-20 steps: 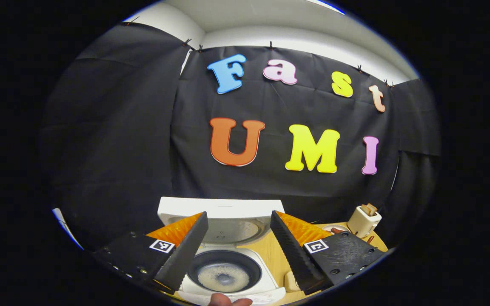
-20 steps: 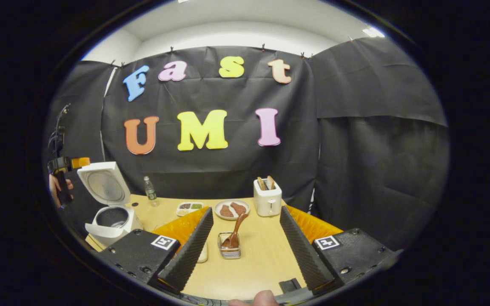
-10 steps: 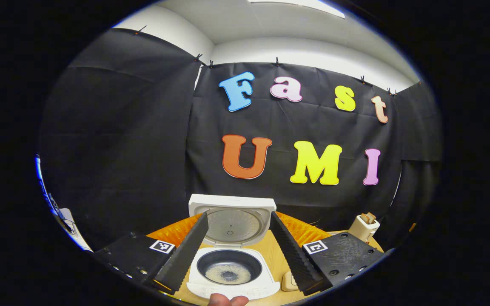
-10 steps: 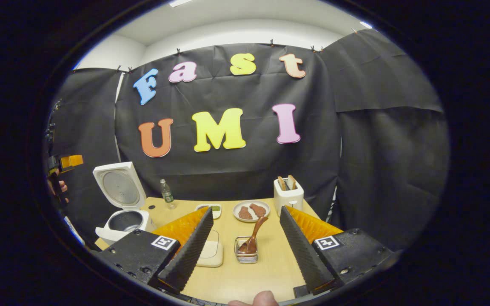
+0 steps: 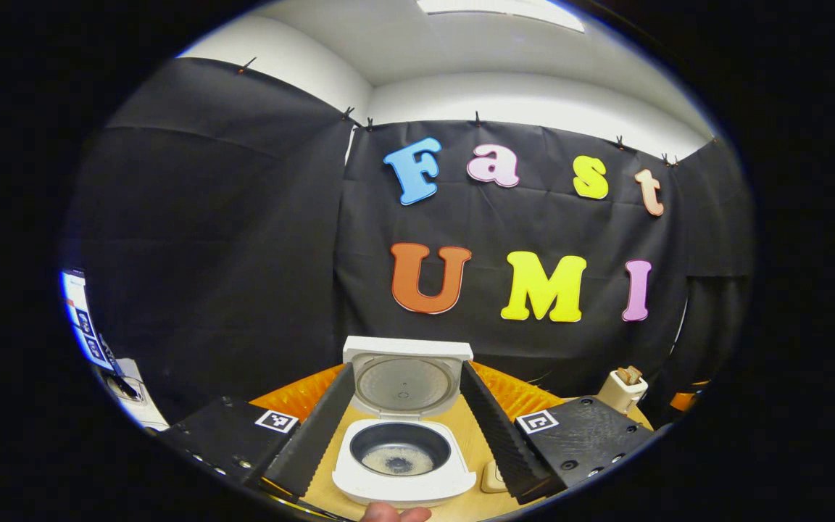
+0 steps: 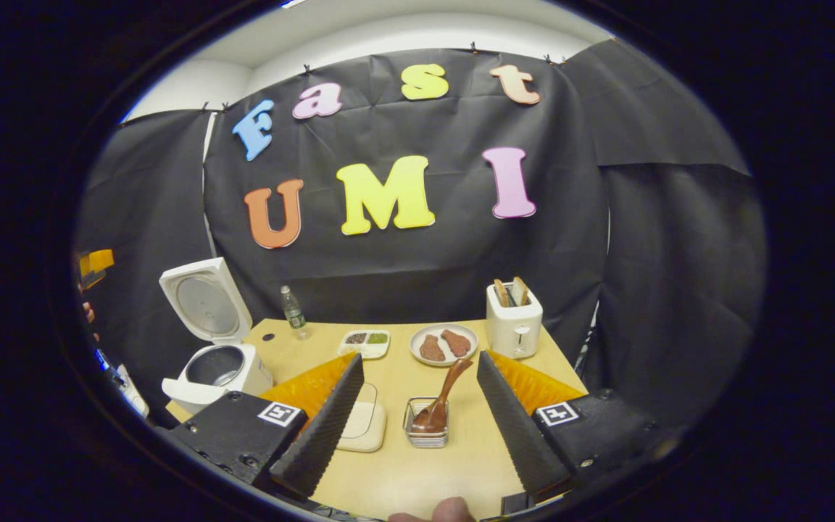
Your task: Close the left gripper, press the button to open the rice cooker; take a wooden spoon from the chopstick holder with the right hand, scoop a spoonful of rice and pour it into the rice cooker, then put the wooden spoon back into the chopstick holder.
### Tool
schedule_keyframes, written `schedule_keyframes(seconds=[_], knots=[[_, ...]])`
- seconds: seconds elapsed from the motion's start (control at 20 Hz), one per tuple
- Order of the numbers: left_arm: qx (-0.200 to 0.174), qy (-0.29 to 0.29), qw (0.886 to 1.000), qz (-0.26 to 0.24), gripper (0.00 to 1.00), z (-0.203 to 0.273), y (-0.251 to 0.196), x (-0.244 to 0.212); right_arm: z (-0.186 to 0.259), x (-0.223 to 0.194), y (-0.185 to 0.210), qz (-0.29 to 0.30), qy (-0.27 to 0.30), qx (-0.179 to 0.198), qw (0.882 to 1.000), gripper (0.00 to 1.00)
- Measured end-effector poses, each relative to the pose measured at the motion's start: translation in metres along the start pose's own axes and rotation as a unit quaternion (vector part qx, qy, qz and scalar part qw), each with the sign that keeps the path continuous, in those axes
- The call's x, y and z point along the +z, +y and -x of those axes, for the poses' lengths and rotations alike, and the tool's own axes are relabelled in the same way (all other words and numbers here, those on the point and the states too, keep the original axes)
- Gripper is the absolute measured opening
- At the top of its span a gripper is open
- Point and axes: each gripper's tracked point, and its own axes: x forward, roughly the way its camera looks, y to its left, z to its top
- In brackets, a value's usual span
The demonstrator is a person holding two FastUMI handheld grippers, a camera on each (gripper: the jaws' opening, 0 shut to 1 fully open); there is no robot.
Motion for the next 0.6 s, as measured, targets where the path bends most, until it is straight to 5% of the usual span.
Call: schedule_keyframes(seconds=[0.6], knots=[[0.040, 0.006, 0.999, 0.001, 0.94, 0.013, -0.015, 0.007, -0.072, -0.036, -0.015, -0.010, 0.050, 0.055, 0.997, 1.00]])
